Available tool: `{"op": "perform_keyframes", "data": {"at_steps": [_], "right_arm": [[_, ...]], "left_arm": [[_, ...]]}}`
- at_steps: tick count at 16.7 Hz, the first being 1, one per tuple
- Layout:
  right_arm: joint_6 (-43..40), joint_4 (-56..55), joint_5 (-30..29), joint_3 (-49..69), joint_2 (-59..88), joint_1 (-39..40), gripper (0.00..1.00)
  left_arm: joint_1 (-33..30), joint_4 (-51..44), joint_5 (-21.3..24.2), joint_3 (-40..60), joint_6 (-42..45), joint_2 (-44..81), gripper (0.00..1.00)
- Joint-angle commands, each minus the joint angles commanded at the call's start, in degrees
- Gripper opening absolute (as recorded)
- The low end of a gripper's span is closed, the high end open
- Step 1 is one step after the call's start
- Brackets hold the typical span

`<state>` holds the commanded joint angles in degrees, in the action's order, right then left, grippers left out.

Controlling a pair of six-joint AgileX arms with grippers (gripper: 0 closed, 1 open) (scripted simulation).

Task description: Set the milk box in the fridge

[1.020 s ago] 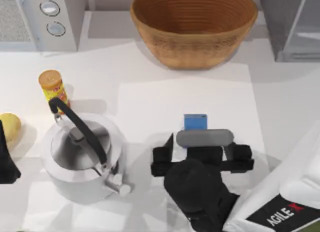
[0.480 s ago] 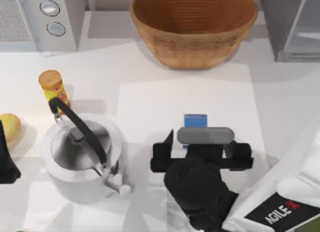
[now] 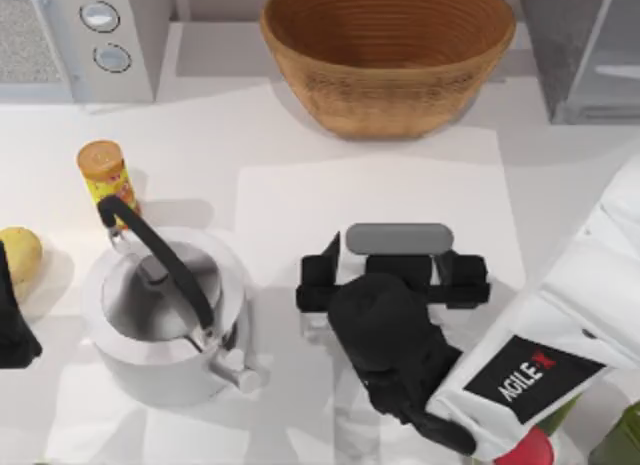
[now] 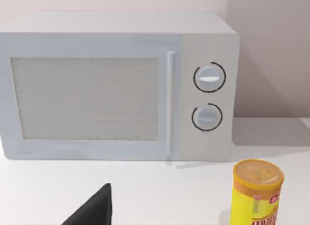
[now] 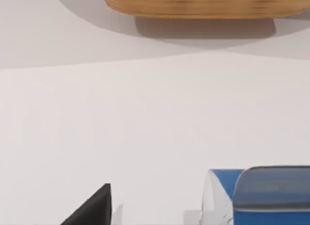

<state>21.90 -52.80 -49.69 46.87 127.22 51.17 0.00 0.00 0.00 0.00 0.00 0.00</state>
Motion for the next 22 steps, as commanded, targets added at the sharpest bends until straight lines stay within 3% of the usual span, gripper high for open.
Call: {"op": "perform_keyframes", "data": {"at_steps": [4, 17, 22], "right_arm": [[-0.03, -0.01, 0.05, 0.1, 0.1, -0.05, 1.0], [-0.03, -0.01, 0.05, 0.1, 0.1, -0.05, 0.02], [-0.03, -0.01, 0.05, 0.1, 0.1, -0.05, 0.0]], "left_arm": [[0.0, 0.0, 0.0, 0.0, 0.0, 0.0, 1.0], [0.0, 0.0, 0.0, 0.0, 0.0, 0.0, 1.0], [0.0, 0.0, 0.0, 0.0, 0.0, 0.0, 1.0]]}}
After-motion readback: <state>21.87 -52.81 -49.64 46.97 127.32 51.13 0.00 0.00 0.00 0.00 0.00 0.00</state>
